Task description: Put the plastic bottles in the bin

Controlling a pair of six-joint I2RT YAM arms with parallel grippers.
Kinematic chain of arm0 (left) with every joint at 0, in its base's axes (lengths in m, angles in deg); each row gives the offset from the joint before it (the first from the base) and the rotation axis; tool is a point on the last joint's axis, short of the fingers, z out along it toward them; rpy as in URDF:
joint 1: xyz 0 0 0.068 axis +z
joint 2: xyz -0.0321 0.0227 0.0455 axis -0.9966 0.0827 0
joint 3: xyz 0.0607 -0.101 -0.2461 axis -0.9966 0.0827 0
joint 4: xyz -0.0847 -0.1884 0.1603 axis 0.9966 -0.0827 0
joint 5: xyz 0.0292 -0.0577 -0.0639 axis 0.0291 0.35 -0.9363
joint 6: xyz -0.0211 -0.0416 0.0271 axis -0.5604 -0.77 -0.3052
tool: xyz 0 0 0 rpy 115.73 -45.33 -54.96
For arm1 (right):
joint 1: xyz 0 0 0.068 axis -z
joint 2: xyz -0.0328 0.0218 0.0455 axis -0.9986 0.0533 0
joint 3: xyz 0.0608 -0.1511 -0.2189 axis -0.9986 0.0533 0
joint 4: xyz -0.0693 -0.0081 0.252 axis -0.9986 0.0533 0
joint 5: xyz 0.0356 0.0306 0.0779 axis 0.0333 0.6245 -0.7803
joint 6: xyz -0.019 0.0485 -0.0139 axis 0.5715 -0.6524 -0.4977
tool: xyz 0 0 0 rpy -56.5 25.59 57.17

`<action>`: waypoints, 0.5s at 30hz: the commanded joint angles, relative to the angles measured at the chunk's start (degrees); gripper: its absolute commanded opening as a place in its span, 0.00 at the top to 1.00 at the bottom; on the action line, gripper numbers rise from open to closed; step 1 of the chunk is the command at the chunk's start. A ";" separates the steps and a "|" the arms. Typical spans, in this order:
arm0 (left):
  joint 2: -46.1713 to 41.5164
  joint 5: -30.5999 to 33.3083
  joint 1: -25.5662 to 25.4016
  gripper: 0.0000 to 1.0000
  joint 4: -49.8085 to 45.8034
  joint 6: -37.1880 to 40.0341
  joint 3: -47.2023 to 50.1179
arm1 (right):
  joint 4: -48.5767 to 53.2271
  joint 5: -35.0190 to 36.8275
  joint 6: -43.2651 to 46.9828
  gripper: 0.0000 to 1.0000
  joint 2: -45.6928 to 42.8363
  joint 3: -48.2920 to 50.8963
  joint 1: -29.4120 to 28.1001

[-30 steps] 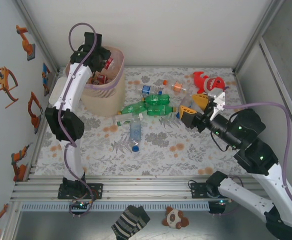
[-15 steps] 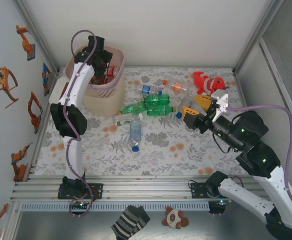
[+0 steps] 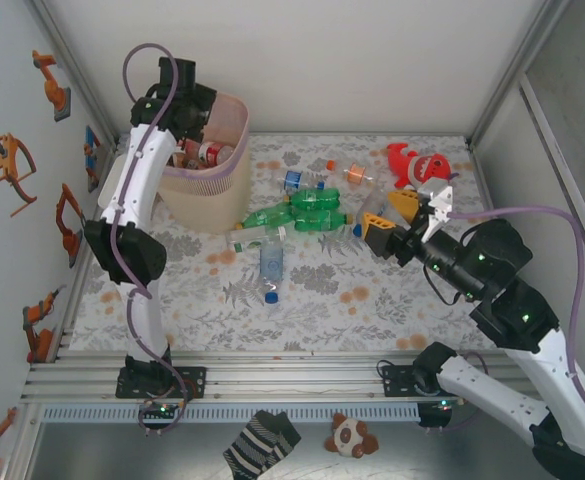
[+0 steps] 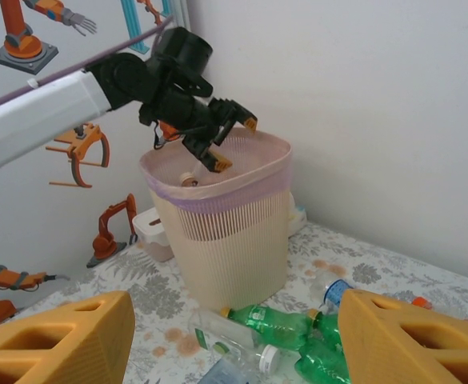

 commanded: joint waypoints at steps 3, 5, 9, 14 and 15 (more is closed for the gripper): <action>-1.17 -1.66 1.07 0.42 4.23 4.18 1.50 | -1.51 -0.57 -0.08 0.33 0.96 -1.10 -0.44; -0.25 -3.19 1.37 0.49 4.82 4.23 1.56 | -1.50 -0.68 -0.11 0.33 1.16 -1.21 -0.44; 2.06 -5.10 1.72 0.66 4.83 4.69 1.48 | -1.43 -0.60 -0.11 0.33 1.18 -1.30 -0.44; 5.43 -9.64 2.41 0.86 6.04 4.71 2.00 | -1.24 -0.42 -0.26 0.33 0.99 -1.16 -0.44; 6.14 -10.75 2.51 0.89 5.97 4.67 2.16 | -1.24 -0.42 -0.26 0.33 0.97 -1.12 -0.44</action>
